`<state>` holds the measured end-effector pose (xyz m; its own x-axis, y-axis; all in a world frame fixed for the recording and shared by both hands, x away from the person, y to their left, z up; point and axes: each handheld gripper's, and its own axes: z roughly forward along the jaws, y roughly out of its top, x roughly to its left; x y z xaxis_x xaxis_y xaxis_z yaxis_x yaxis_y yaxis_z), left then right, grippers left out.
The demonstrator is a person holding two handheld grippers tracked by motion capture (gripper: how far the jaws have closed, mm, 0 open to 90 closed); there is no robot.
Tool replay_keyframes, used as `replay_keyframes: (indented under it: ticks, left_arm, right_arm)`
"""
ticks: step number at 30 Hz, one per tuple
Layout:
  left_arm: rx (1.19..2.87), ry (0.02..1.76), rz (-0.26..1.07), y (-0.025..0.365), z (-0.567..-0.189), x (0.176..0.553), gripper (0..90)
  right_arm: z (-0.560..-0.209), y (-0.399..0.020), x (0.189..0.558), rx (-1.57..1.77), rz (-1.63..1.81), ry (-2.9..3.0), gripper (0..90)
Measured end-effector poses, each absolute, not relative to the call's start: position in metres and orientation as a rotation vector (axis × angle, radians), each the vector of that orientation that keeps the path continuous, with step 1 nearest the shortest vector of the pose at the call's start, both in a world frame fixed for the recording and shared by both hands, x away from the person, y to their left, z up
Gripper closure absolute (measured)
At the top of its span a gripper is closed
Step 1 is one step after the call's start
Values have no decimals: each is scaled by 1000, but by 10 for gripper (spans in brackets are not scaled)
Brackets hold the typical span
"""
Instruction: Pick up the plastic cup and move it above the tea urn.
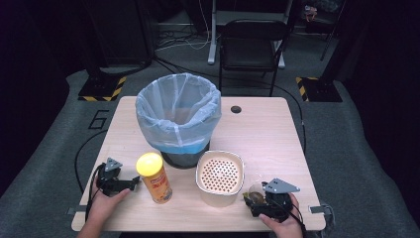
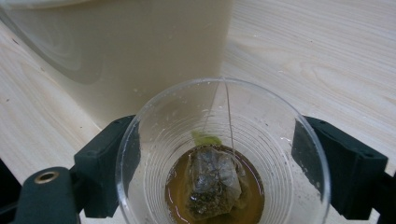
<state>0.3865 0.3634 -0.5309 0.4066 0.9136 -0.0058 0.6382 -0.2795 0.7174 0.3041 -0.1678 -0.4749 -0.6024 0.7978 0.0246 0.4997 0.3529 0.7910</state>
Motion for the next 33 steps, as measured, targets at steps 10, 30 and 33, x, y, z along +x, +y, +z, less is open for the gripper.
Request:
replay_keyframes:
  ticks: [10,30,33]
  left_arm:
    - [2021,1316,550,363,-531,387,22]
    - [2021,1317,549,363,-531,387,22]
    - [2021,1316,549,363,-531,387,22]
  right_arm:
    - [-483,-164,306,1139,1066,2266,177]
    - [-483,-181,309,1088,1100,2271,309]
    - [-483,-183,309,1099,1101,2281,315]
